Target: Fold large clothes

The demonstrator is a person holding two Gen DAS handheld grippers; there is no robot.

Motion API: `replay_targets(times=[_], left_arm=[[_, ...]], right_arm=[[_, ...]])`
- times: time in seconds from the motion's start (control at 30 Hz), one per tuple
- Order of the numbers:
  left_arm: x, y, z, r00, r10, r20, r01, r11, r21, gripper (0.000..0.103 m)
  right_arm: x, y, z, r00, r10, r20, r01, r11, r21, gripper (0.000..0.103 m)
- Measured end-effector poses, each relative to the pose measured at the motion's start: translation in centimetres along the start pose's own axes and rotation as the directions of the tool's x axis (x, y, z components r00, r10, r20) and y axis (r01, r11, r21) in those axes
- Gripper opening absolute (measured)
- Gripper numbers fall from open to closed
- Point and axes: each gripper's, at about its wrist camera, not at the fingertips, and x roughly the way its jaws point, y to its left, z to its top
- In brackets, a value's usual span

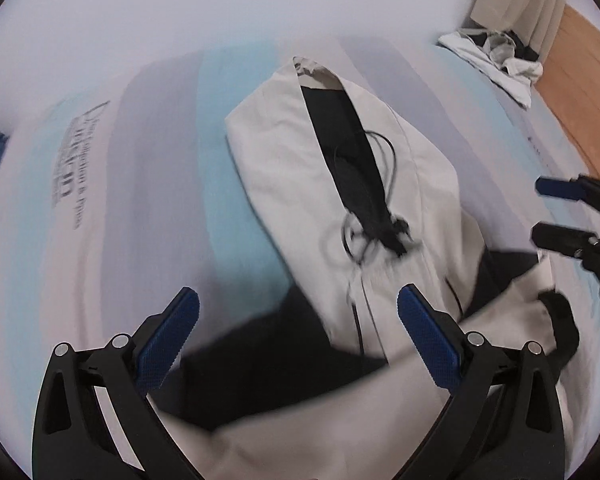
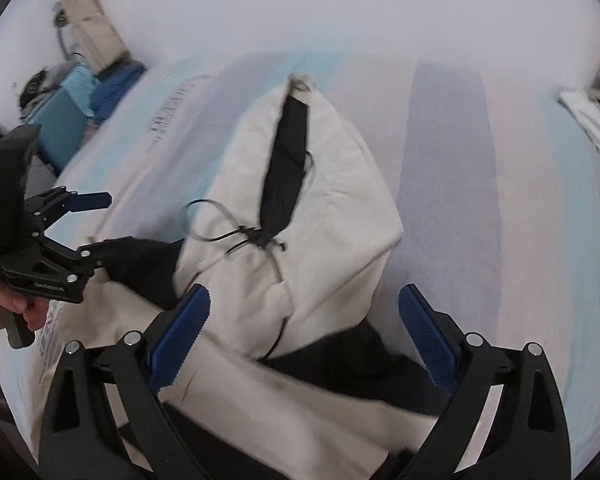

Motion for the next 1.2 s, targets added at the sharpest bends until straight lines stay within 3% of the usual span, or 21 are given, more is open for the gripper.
replay_targets(times=[0.1,0.23,0.37,0.53,0.63,0.8,1.2], left_arm=[[2.2,1.1,1.7,1.0,-0.006,-0.012,0.005,0.998,-0.06,0.097],[4.0,2.7,4.4,1.0,-0.021,0.019,0.023,0.993,-0.119,0.097],[6.4,3.2,6.9,1.0,0.004,-0.01,-0.005,0.994,-0.109,0.097],[9.1,4.4,9.5,0.991,-0.132,-0.014,0.127,0.976,-0.179,0.097],[10.7,4.9,10.4,0.982,-0.188,-0.028,0.179,0.963,-0.2,0.097],[12.7,4.7,11.0,0.978,-0.198,-0.063,0.186,0.971,-0.151,0.097],[15.4,6.3,10.6,0.965,-0.232,-0.12,0.199,0.95,-0.24,0.097]], right_arm=[[2.6,-1.3,1.8,0.998,-0.033,-0.047,0.035,0.999,0.037,0.091],[4.9,-4.2,3.9,0.998,-0.032,-0.061,0.042,0.984,0.172,0.096],[6.3,-6.1,5.9,0.999,0.01,-0.04,-0.001,0.975,0.224,0.096],[8.2,-7.5,7.9,0.992,0.119,-0.032,-0.105,0.952,0.288,0.096],[9.2,-7.3,8.7,0.993,0.11,-0.031,-0.097,0.953,0.286,0.096],[10.4,-6.3,9.4,0.993,0.105,-0.05,-0.091,0.968,0.235,0.096],[12.9,-5.3,9.7,0.991,0.101,-0.083,-0.08,0.97,0.23,0.094]])
